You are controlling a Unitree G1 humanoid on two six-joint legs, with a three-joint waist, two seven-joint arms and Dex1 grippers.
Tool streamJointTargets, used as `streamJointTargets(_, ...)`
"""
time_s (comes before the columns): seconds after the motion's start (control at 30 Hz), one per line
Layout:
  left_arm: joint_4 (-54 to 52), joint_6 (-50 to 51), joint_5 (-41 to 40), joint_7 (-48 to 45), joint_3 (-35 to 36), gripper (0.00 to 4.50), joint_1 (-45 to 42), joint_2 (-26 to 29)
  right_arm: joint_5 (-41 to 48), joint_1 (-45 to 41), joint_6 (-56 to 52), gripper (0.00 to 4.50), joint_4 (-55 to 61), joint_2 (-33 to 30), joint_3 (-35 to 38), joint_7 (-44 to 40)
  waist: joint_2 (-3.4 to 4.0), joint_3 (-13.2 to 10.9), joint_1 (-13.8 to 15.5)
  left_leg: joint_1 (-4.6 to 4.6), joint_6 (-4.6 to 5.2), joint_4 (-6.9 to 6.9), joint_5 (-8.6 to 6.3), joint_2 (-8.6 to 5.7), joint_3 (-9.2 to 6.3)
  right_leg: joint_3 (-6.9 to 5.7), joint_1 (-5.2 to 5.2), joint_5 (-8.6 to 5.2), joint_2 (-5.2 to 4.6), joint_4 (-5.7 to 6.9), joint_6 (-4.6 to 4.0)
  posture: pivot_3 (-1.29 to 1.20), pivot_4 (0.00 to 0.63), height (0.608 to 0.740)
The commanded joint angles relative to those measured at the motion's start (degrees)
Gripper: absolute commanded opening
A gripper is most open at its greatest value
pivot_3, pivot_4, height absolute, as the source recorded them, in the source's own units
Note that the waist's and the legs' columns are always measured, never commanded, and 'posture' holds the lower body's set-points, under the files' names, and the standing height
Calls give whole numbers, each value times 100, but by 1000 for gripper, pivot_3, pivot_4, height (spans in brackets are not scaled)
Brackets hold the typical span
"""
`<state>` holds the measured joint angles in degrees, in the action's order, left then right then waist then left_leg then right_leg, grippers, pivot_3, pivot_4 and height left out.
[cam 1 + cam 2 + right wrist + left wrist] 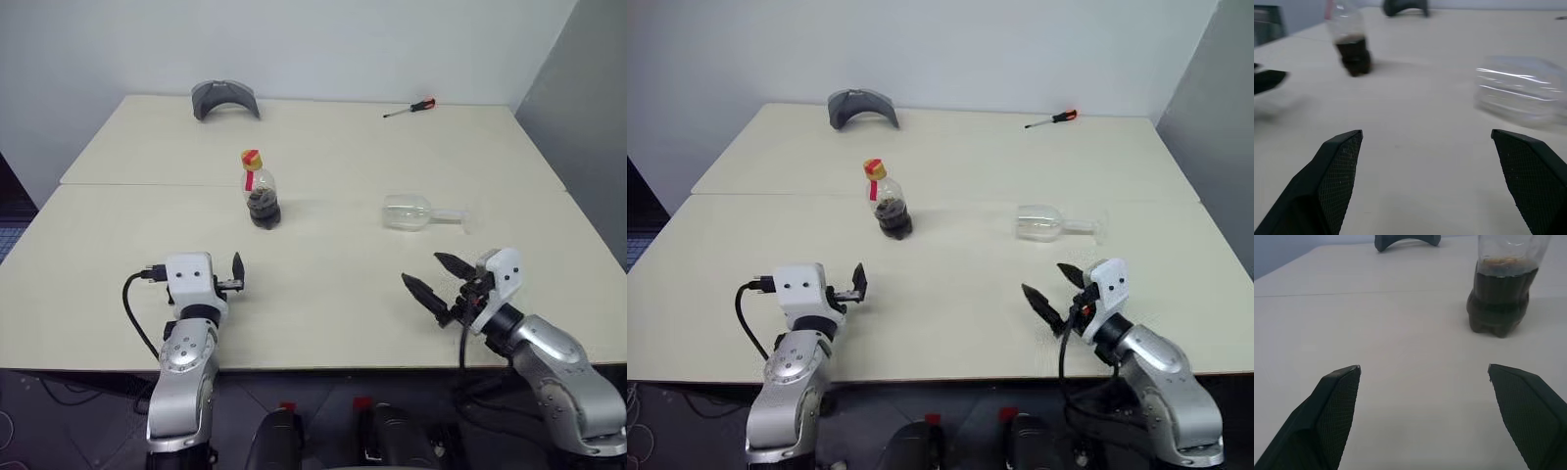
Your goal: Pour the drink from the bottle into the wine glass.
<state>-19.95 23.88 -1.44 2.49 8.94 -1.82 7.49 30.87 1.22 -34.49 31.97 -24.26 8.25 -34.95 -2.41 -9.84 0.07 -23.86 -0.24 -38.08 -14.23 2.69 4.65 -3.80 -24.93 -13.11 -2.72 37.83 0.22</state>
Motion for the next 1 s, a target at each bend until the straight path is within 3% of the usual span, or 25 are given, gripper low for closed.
streamJointTargets(0.03, 219, -289, 2, -8, -21, 4473, -354, -12, 1021, -271, -506, 4500, 461, -301, 161, -360, 0, 0, 3, 0, 0, 0, 0, 0, 0, 0, 0, 0, 0, 0, 0, 0, 150, 740)
streamJointTargets(0.23, 1023, -522, -105, -322, -191, 4473, -881, 3, 1688, -568, -914, 4500, 619, -613, 88, -275, -1, 1, 30, 3, 0, -4, 0, 0, -1, -2, 8, 2, -1, 2, 3, 0, 150, 740)
streamJointTargets(1.0, 2776, -1331, -19, -821, -369, 4473, -2295, 306, 1490, -858, -682, 4500, 418, -368, -145, 495, -1, 1, 36, 2, 0, -6, 1, 0, 5, 2, 8, 6, -1, 2, 9, 0, 150, 740)
